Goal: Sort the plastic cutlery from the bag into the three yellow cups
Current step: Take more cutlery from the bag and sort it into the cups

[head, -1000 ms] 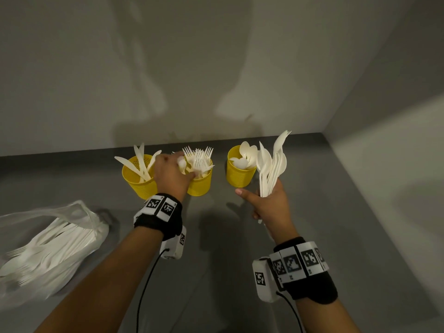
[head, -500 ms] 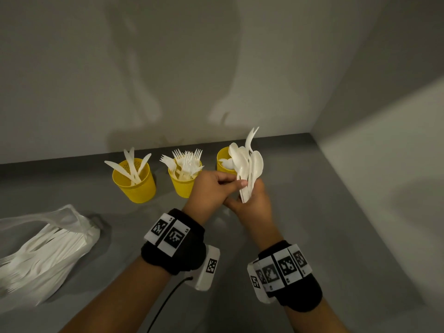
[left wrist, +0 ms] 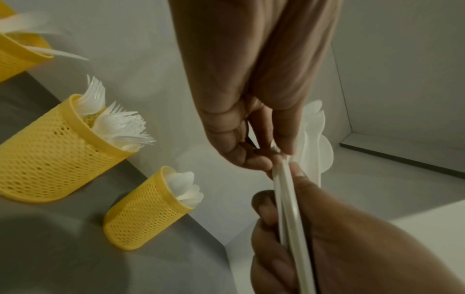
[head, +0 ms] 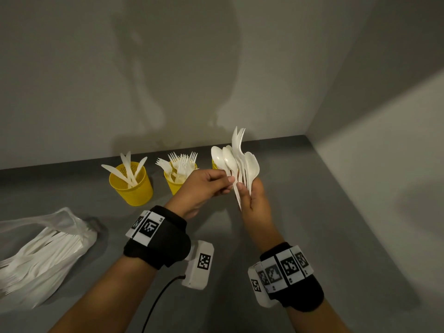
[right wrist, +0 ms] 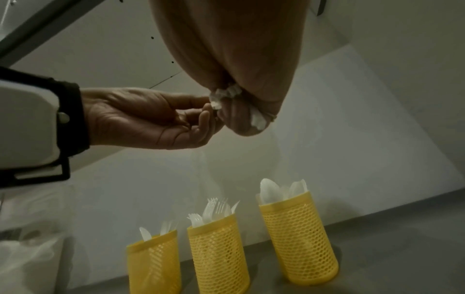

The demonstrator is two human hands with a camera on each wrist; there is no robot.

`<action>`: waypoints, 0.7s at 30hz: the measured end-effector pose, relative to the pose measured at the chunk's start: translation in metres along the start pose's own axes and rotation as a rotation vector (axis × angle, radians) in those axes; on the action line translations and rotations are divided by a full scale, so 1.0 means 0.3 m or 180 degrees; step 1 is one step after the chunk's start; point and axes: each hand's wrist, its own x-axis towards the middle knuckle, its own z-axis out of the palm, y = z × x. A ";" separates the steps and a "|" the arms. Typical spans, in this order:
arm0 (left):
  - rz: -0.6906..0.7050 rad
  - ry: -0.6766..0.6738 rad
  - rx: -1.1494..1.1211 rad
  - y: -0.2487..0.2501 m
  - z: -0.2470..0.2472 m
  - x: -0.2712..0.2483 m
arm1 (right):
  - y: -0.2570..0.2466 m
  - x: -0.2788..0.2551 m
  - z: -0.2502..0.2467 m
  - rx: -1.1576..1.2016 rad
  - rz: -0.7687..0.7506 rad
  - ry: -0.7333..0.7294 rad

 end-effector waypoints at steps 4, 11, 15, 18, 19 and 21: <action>0.0228 0.0142 -0.0128 -0.016 0.027 -0.005 | -0.021 -0.009 -0.015 -0.0720 -0.0252 -0.0056; 0.0233 0.0093 -0.0632 -0.032 0.062 0.000 | -0.010 -0.013 -0.011 -0.1362 -0.0973 0.0443; 0.0240 -0.0390 -0.0942 -0.029 0.046 -0.014 | 0.004 -0.007 -0.021 -0.1393 -0.1089 0.0489; 0.0183 -0.0713 -0.1061 -0.020 0.031 -0.029 | 0.002 -0.009 -0.030 -0.1406 -0.1150 0.0535; 0.0170 -0.0748 -0.1056 -0.017 0.029 -0.033 | 0.000 -0.011 -0.033 -0.1306 -0.1108 0.0506; 0.0222 -0.0655 -0.0910 -0.014 0.029 -0.034 | -0.007 -0.015 -0.035 -0.1021 -0.0797 0.0330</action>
